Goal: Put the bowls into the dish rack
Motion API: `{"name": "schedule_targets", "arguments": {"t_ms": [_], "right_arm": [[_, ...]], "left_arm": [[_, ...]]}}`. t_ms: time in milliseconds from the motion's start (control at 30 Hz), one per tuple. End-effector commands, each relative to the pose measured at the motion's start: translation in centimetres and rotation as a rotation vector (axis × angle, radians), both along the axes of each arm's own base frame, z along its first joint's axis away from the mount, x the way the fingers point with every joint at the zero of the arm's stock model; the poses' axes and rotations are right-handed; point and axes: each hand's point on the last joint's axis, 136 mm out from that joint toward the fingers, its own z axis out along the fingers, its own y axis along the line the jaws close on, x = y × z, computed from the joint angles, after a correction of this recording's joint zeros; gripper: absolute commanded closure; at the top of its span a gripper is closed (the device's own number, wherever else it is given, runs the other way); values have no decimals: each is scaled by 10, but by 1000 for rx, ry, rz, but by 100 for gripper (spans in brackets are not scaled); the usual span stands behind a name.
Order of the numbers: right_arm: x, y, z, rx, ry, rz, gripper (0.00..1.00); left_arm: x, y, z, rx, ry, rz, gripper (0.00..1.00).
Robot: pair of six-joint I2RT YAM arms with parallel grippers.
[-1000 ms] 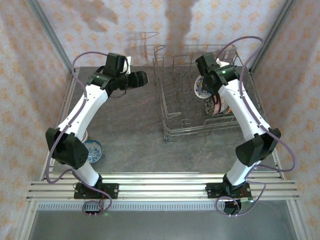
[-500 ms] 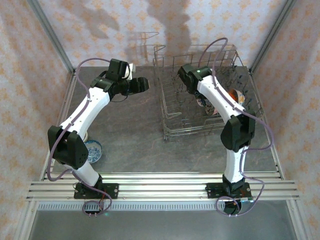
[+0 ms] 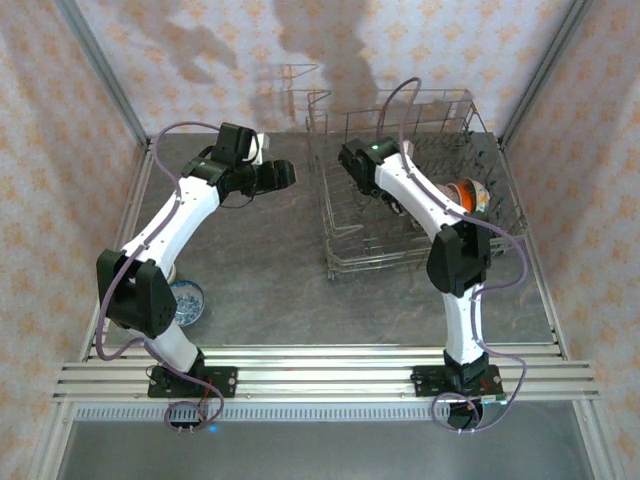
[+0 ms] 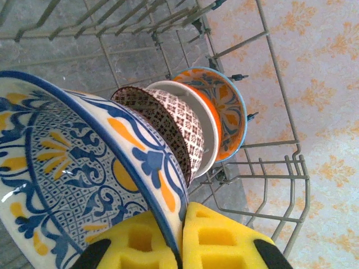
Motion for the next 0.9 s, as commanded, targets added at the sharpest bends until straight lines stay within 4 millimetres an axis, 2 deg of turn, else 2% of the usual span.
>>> {"name": "schedule_targets", "arguments": {"t_ms": [0,300,500,600,667,867], "right_arm": [[1,-4,15,-85,-22,6,100],[-2,4,-3,-92,25,16,100],[-2,12,-17,-39,48,41,81],[-2,13,-20,-40,61,44,79],[-1,15,-23,-27,69,44,71],[1,23,-31,23,85,62,62]], "left_arm": [[0,5,13,-16,-41,8,29],[-1,3,15,-29,-45,3,29],[1,2,11,-28,-33,-5,29],[1,3,10,-29,-30,-2,29],[0,4,9,-28,-26,1,29],[1,5,7,-32,-17,12,29]]}}
